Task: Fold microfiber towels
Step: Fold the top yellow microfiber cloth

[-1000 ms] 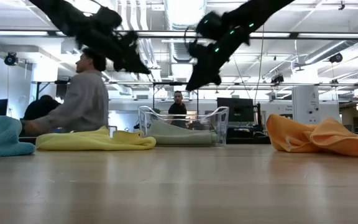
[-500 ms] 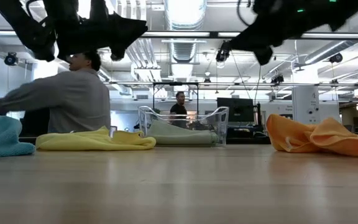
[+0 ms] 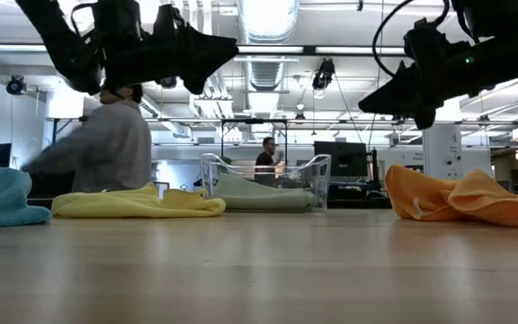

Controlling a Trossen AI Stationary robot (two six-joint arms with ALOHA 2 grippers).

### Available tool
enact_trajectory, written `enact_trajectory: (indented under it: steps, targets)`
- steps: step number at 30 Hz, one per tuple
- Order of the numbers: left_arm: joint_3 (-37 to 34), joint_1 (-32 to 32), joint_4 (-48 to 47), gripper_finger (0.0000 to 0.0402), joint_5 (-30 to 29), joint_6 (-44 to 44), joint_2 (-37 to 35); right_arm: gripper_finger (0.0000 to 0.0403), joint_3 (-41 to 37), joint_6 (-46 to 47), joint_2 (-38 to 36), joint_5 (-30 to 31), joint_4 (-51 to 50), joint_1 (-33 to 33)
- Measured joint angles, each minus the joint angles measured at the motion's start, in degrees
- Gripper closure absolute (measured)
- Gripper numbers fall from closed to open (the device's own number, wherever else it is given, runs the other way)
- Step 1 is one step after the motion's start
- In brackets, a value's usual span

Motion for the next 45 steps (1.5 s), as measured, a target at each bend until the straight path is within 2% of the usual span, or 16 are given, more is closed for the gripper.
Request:
enact_trajectory:
  steps: [8, 20, 23, 28, 30, 35, 45]
  targets:
    - [2.48, -4.40, 0.06, 0.0309, 0.03, 0.04, 3.76, 0.0374, 0.24, 6.46, 4.35, -0.64, 0.12, 0.31]
    - [3.10, -8.47, 0.03, 0.0309, -0.02, -1.40, 3.93, 0.0374, 0.73, 12.80, 11.66, 0.72, 3.36, 3.70]
    - [3.15, -9.05, 0.01, 0.0309, -0.02, -1.40, 3.93, 0.0374, 2.84, 18.83, 12.78, 6.35, -3.74, 3.79]
    - [3.01, -9.66, -0.08, 0.0309, -0.04, -1.45, 3.93, 0.0374, 10.52, 26.07, 16.32, 11.64, -24.38, 5.14]
    - [2.99, -10.00, -0.05, 0.0309, -0.04, -1.47, 3.93, 0.0374, 13.32, 26.21, 18.54, 12.10, -27.56, 5.84]
    - [3.02, -10.94, -0.08, 0.0309, -0.08, -1.47, 3.91, 0.0374, 18.99, 22.37, 24.52, 12.00, -27.80, 7.74]
    - [2.69, -13.26, -3.17, 0.0309, -0.15, -1.55, 3.86, 0.0374, 24.71, 19.16, 35.28, 11.30, -25.10, 11.85]
